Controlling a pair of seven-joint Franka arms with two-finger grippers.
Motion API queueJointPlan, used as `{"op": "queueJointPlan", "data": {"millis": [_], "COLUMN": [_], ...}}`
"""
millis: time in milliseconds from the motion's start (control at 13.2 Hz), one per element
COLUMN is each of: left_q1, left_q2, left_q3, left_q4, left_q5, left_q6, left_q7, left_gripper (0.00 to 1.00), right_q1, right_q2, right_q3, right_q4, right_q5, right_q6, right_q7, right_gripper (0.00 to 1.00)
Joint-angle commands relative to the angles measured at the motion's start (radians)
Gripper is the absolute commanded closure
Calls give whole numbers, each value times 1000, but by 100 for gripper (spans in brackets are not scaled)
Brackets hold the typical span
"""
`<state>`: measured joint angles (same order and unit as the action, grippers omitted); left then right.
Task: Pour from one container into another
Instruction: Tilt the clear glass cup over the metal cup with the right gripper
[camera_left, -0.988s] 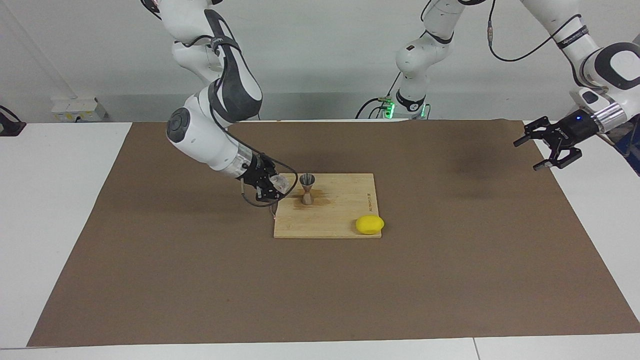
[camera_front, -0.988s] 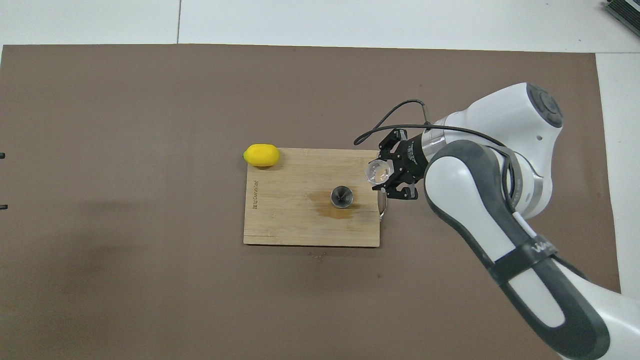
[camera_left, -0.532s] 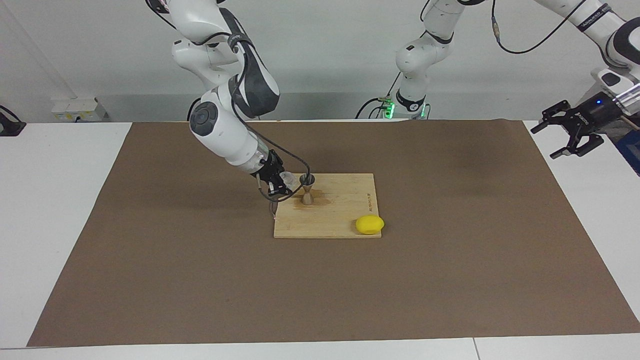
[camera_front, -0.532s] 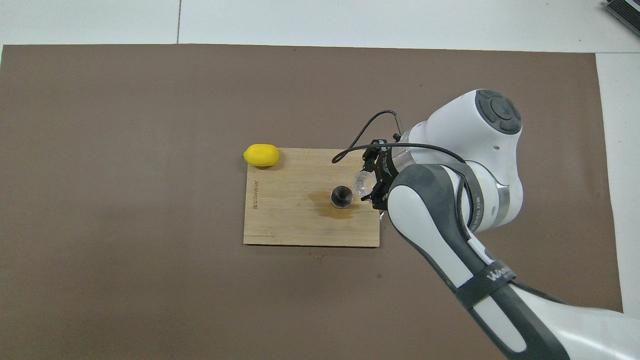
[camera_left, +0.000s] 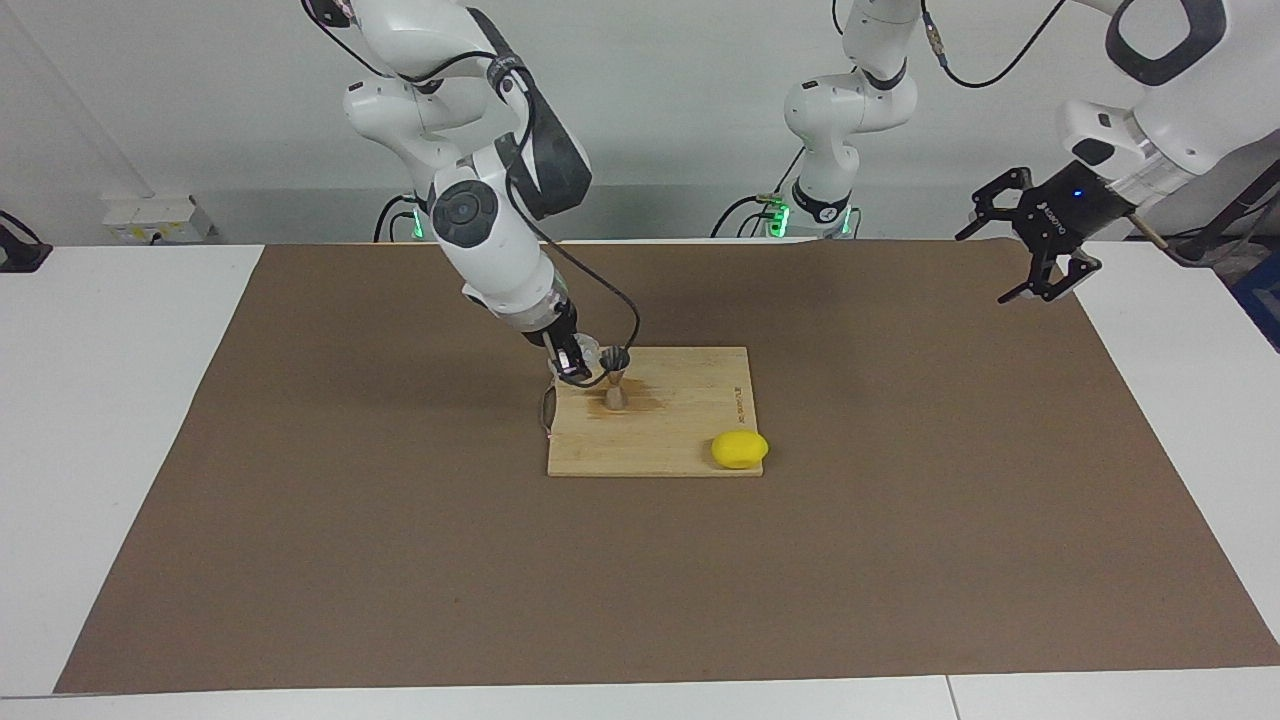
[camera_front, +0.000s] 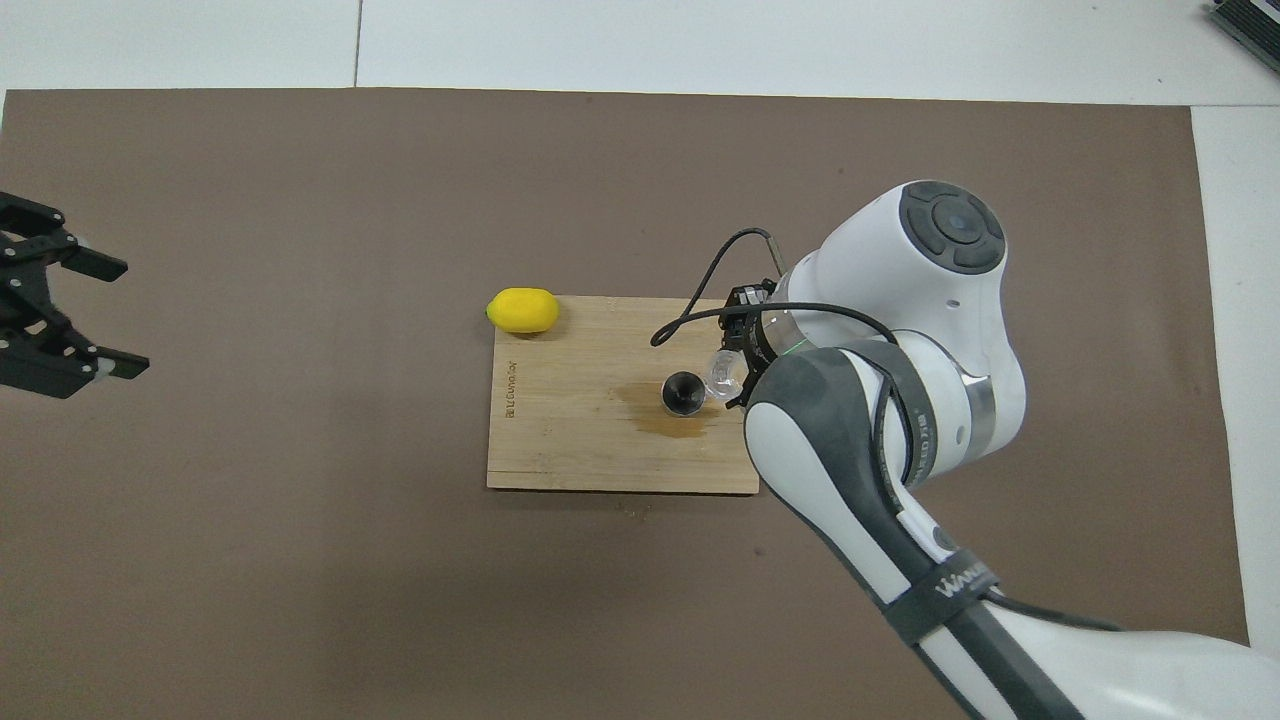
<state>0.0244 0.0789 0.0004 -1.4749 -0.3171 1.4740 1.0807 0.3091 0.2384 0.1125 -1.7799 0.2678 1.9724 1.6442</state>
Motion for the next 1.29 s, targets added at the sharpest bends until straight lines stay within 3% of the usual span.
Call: {"op": "queueJointPlan", "data": {"millis": [0, 152, 456, 684, 1216], "left_q1": [-78, -113, -129, -123, -135], "left_q2": [-16, -19, -31, -18, -13], "left_q3": [13, 15, 15, 18, 12], "left_q4": [-19, -25, -25, 20, 30], "left_q5": [46, 88, 237, 277, 283], "left_q6": [91, 85, -19, -144, -83], "left_q7": [-384, -594, -755, -838, -1089], "left_gripper": [0, 0, 0, 0, 0], "right_q1": [31, 54, 93, 119, 117], "right_q2": [12, 12, 12, 10, 12], "right_q3": [1, 1, 1, 4, 6], "right_q4": [27, 28, 53, 54, 68], "right_q5": [-77, -140, -254, -320, -337], "right_q6": [-17, -30, -64, -64, -66], "right_q7": [37, 39, 62, 83, 88], "right_gripper": [100, 100, 100, 100, 100]}}
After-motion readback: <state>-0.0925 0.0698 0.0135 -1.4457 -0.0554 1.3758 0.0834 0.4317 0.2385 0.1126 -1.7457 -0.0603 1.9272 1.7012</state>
